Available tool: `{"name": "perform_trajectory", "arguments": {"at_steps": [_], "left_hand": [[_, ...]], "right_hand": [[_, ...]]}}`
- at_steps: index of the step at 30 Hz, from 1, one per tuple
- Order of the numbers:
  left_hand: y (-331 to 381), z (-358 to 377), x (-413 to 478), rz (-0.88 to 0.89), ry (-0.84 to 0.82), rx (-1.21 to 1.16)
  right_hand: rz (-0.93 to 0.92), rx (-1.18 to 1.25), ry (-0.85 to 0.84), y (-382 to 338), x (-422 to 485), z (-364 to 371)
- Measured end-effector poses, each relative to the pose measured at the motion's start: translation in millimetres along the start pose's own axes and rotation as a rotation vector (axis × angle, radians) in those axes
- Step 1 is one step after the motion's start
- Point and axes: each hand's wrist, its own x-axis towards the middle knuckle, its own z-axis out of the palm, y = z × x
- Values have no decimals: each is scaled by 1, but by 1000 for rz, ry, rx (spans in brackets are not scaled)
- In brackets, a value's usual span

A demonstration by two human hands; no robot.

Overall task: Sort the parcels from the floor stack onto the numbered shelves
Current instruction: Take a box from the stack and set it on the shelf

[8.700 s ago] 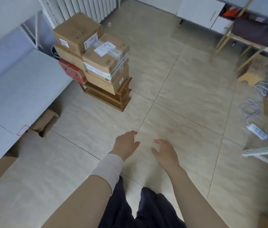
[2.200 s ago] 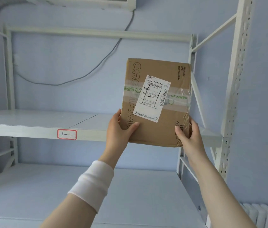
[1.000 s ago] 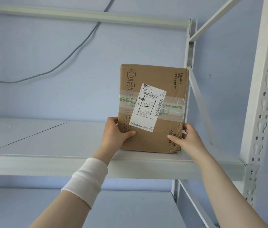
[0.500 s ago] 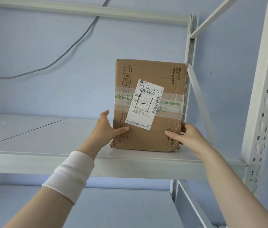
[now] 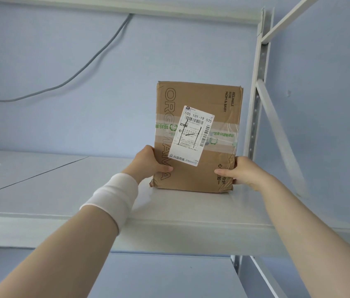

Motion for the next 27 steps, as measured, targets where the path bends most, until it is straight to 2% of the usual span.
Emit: {"name": "perform_trajectory", "arguments": {"at_steps": [12, 23, 27], "left_hand": [[-15, 7, 60, -16, -86, 65], [-10, 11, 57, -37, -64, 117], [-3, 10, 46, -61, -26, 118]], "right_hand": [[82, -82, 0, 2, 51, 8], [37, -152, 35, 2, 49, 15], [90, -217, 121, -2, 36, 11]]}}
